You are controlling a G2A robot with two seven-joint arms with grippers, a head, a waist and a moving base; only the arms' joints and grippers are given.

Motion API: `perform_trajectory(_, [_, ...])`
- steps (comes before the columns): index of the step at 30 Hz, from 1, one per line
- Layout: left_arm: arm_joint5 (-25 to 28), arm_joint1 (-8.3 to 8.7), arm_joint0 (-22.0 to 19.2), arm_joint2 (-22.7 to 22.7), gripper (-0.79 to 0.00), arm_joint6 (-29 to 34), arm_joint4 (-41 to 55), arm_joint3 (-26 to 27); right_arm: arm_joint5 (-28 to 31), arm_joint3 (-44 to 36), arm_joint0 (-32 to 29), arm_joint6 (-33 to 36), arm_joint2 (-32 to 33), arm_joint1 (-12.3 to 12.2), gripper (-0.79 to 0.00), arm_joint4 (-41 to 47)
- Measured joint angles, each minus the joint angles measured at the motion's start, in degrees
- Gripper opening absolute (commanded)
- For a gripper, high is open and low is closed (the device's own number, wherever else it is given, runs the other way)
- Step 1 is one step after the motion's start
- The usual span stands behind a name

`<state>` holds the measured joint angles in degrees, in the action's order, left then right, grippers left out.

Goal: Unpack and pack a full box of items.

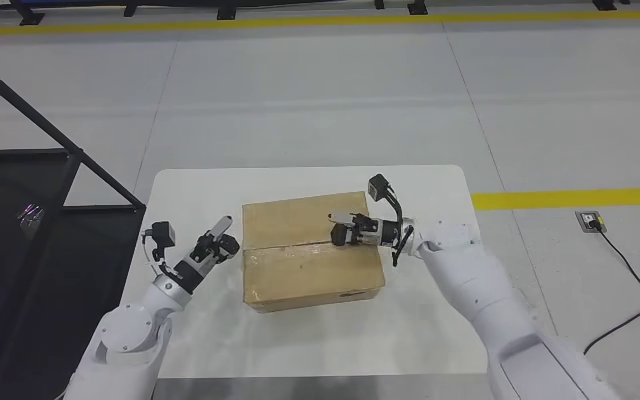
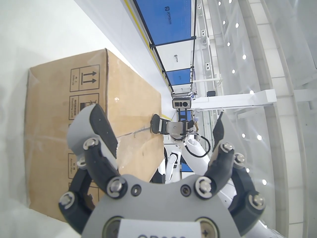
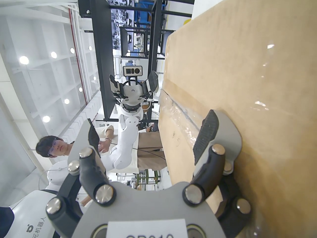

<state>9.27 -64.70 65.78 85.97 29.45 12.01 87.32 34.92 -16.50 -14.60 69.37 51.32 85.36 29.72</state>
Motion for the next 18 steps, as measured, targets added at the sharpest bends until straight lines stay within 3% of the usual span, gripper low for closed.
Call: perform_trajectory(18, [-0.6, -0.09, -0.8, -0.8, 0.0, -0.4, -0.3, -0.3, -2.2, -25.2, -15.1, 1.0, 13.5, -11.3, 0.0, -0.9])
